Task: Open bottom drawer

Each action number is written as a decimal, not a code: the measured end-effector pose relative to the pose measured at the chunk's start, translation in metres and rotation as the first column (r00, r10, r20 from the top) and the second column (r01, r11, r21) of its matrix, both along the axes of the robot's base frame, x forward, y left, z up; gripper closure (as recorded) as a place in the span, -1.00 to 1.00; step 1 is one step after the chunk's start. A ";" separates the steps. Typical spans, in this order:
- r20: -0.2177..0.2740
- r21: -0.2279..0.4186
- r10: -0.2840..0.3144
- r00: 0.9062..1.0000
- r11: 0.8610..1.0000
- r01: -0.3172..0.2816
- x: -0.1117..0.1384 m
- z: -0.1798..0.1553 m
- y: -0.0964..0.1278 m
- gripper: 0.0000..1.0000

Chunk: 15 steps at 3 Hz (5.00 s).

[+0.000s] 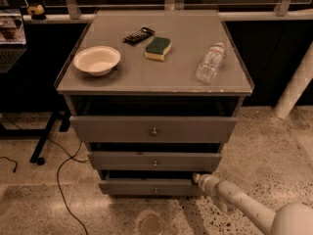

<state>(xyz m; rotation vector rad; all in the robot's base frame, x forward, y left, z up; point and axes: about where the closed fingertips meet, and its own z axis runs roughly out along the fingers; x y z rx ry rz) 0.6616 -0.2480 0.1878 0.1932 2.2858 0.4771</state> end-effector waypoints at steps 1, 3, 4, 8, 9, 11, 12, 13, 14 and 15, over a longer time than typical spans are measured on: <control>-0.047 -0.003 0.012 0.999 1.000 -0.012 -0.013 -0.005 -0.007 1.00; -0.067 -0.021 0.070 0.995 0.997 -0.072 -0.015 -0.011 0.010 1.00; -0.103 -0.037 0.134 0.986 0.990 -0.138 -0.022 -0.016 0.027 1.00; -0.215 -0.024 0.207 0.955 0.976 -0.217 -0.063 -0.023 0.013 1.00; -0.215 -0.024 0.207 0.954 0.976 -0.217 -0.063 -0.023 0.013 1.00; -0.239 -0.040 0.269 0.933 0.957 -0.286 -0.068 -0.028 0.028 1.00; -0.263 -0.029 0.321 0.910 0.940 -0.340 -0.079 -0.034 0.042 1.00; -0.277 -0.026 0.345 0.897 0.930 -0.366 -0.088 -0.036 0.047 1.00; -0.299 0.022 0.406 0.864 0.908 -0.419 -0.118 -0.042 0.057 1.00; -0.309 0.080 0.464 0.830 0.883 -0.463 -0.146 -0.045 0.060 1.00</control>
Offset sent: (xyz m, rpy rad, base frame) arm -0.0121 -0.0066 -0.0056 -0.0028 0.0425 0.0110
